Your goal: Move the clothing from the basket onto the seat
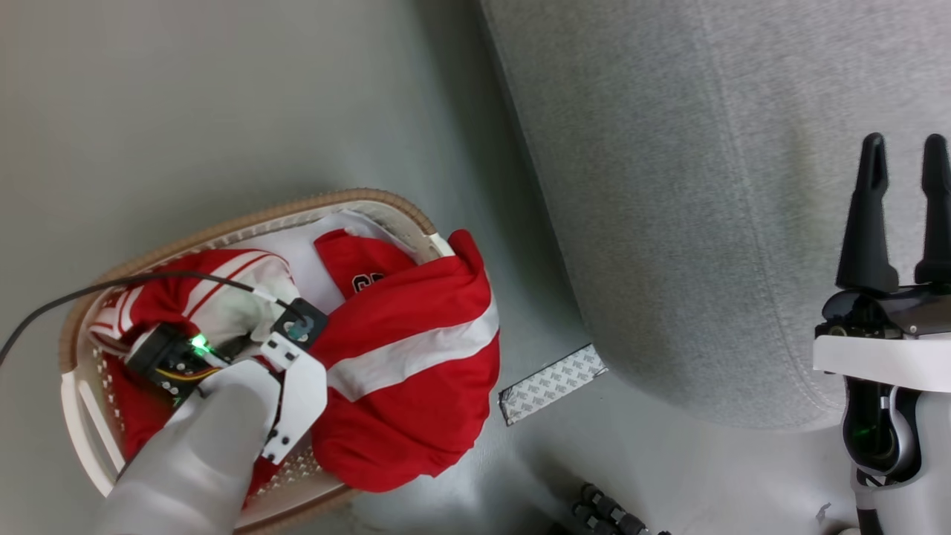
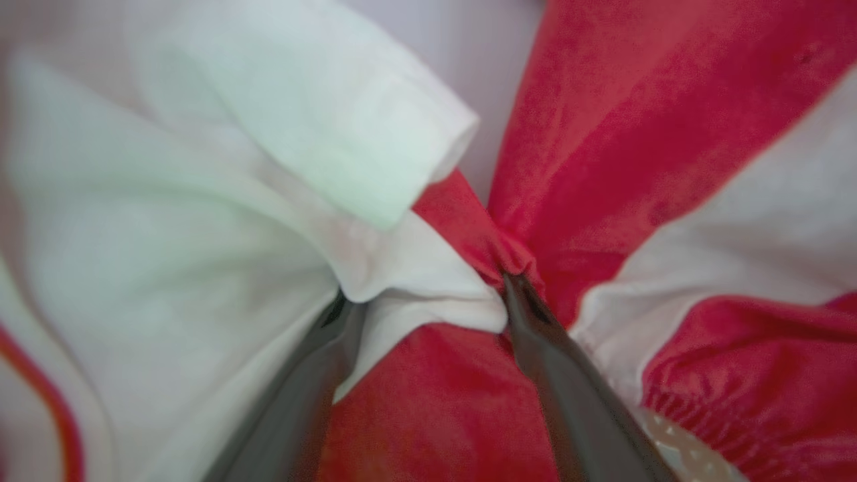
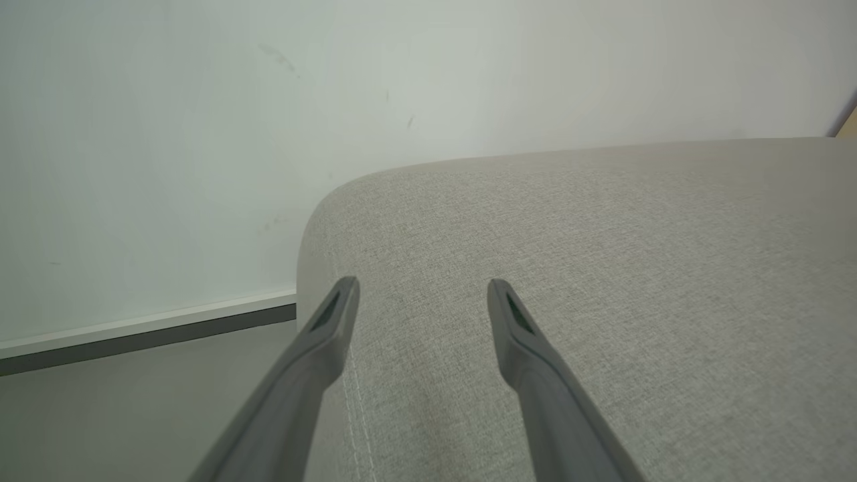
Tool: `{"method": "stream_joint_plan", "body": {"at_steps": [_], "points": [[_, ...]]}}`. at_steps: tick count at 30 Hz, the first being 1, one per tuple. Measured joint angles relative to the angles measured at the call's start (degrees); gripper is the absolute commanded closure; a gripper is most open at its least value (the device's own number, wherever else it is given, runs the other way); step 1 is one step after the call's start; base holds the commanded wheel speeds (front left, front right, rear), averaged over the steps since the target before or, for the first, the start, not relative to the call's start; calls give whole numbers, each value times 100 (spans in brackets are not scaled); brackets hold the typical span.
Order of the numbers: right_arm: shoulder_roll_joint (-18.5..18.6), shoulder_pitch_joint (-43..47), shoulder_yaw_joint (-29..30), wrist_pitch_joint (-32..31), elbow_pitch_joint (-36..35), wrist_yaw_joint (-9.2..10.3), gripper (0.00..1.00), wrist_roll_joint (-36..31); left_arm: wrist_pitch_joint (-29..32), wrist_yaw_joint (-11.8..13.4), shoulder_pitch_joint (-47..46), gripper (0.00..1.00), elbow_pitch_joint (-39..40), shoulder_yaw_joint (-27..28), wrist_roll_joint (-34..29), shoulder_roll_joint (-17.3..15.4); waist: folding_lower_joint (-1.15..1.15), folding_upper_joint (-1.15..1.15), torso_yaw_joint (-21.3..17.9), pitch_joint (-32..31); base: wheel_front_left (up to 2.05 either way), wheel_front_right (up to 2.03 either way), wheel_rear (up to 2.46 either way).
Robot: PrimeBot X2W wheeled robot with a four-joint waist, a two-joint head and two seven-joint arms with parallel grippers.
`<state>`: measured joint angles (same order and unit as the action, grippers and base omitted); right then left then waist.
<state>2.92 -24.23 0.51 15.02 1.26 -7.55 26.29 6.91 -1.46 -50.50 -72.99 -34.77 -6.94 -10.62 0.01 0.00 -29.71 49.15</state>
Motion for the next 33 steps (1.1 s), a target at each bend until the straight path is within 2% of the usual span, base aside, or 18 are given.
{"method": "stream_joint_plan", "body": {"at_steps": [4, 5, 6, 7, 14, 18, 27, 33], "points": [[-2, -13, -63, 0, -26, 0, 0, 0, -67, -8, -18, 0, -21, -57, -12, -59, 0, 0, 57, 85, 7, 7, 7], [-2, -21, -76, 0, -25, 0, 0, 0, -90, -7, -23, 28, -24, -59, -10, -69, 0, 0, 64, 91, 1, 1, 1], [-3, -28, -88, 0, -23, 0, 0, 0, -96, -1, -26, 73, -29, -64, 0, -80, 0, 0, 66, 89, 0, 0, 0], [-3, -33, -104, 0, -18, 0, 0, 0, -101, 0, -29, 100, -32, -65, 11, -93, 0, 0, 64, 80, 0, 0, 0], [-3, -203, -335, 0, 120, 0, 0, 10, -527, -3, -6, 100, -51, 63, 266, -54, 0, 0, 5, -157, 0, 0, 0], [-10, -277, -320, 0, 187, 0, 0, -166, -745, -71, 86, 100, -58, 87, 412, 185, 0, 0, 12, -449, 0, 0, 0], [7, -115, -178, 0, 332, 0, 0, -817, -1436, -309, 567, 100, -34, 197, 870, 691, -1, 0, 398, -1485, 0, 0, 0], [323, 207, -142, 0, 461, 0, 0, -922, -1925, -468, 1045, 100, 345, 243, 1461, 755, -2, 0, 758, -2342, 0, 0, 0]]}}
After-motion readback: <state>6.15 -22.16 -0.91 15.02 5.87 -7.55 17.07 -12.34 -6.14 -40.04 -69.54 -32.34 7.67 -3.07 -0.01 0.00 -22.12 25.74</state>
